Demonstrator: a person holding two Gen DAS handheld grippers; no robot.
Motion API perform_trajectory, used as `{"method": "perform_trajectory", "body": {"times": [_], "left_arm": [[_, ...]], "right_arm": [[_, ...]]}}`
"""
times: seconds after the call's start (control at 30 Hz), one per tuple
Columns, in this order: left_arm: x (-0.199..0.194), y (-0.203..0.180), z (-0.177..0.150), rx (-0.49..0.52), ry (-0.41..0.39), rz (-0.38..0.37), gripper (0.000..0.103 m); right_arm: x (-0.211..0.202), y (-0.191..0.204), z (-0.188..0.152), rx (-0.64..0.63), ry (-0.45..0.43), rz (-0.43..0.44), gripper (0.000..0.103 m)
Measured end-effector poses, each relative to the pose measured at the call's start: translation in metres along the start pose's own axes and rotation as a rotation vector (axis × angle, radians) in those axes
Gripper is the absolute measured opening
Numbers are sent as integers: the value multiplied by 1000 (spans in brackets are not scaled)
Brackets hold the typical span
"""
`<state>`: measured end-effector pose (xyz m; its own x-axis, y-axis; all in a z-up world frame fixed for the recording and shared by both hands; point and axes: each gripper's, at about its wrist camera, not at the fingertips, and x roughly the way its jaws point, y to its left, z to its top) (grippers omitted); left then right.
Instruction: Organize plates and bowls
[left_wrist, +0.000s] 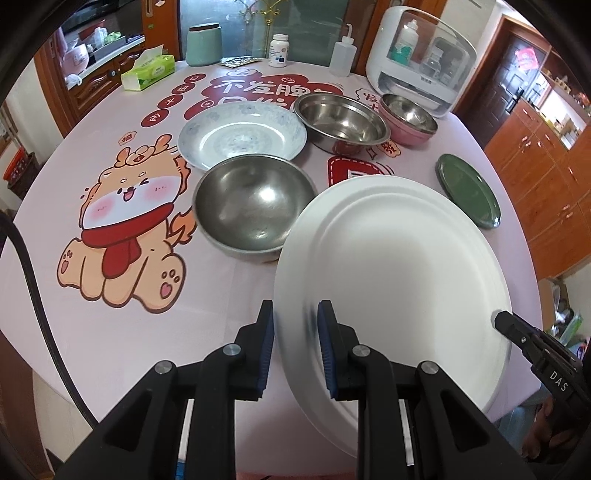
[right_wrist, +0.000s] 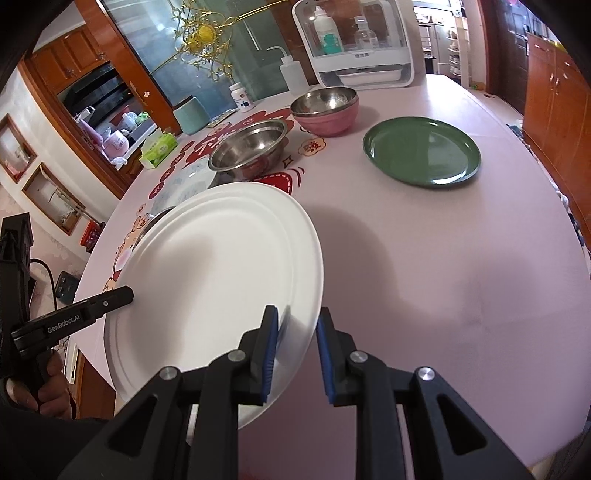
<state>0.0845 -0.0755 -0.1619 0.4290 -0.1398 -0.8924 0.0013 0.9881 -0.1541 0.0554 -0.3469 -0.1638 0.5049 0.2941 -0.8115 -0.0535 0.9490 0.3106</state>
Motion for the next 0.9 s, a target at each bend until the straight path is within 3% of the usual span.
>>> {"method": "perform_trajectory", "body": {"times": [0.5,0.9], "left_arm": [[15,0,-29,105,92,18,21],[40,-5,-36,107,115,69,23]], "right_arm": [[9,8,-46,53,74,-83,23],[31,2,-49,6,125,-115,26]]}}
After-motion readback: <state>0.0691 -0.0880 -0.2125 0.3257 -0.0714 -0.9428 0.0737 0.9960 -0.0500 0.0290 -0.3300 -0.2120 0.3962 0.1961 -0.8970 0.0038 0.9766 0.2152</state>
